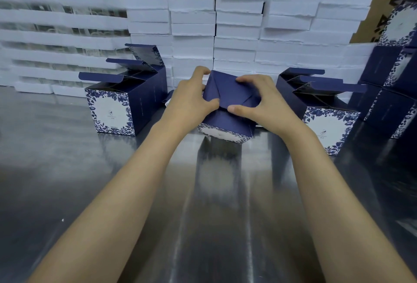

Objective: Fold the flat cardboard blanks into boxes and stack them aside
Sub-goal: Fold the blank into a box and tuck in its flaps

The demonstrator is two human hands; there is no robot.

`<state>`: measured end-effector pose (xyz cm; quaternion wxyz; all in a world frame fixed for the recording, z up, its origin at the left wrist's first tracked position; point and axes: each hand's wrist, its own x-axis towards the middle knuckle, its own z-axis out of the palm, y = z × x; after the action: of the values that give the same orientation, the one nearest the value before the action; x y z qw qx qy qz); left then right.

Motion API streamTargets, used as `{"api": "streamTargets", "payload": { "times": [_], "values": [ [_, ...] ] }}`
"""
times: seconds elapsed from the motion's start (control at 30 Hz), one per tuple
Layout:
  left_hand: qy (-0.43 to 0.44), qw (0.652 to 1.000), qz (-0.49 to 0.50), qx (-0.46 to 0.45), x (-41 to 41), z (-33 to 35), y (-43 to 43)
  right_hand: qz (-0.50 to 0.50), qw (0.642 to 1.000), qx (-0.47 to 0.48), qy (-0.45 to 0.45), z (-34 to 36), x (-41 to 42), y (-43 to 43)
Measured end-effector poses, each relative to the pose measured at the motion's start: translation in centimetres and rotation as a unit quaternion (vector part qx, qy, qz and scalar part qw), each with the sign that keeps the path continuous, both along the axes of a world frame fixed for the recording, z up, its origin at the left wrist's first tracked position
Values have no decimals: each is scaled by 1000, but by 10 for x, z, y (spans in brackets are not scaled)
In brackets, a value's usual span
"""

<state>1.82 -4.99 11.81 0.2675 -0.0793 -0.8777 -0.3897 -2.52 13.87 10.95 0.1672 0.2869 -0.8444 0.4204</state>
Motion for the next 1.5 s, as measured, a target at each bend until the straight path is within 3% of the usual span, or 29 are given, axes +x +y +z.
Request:
{"api": "streamTargets", "payload": {
  "times": [0.43,0.97,1.17,1.33,1.5],
  "values": [
    [37,997,-67,10,7,8,5,-149,978,40,139,3,-7,-8],
    [33,997,-65,-15,8,11,11,-241,951,53,188,0,-6,-10],
    [71,995,-74,16,13,16,6,-217,966,8,139,4,-3,-4],
    [69,994,-63,63,12,15,-1,-147,969,-188,57,19,2,-1],
    [91,992,-61,65,13,17,-2,-79,973,-209,-57,29,6,4]
  ]
}}
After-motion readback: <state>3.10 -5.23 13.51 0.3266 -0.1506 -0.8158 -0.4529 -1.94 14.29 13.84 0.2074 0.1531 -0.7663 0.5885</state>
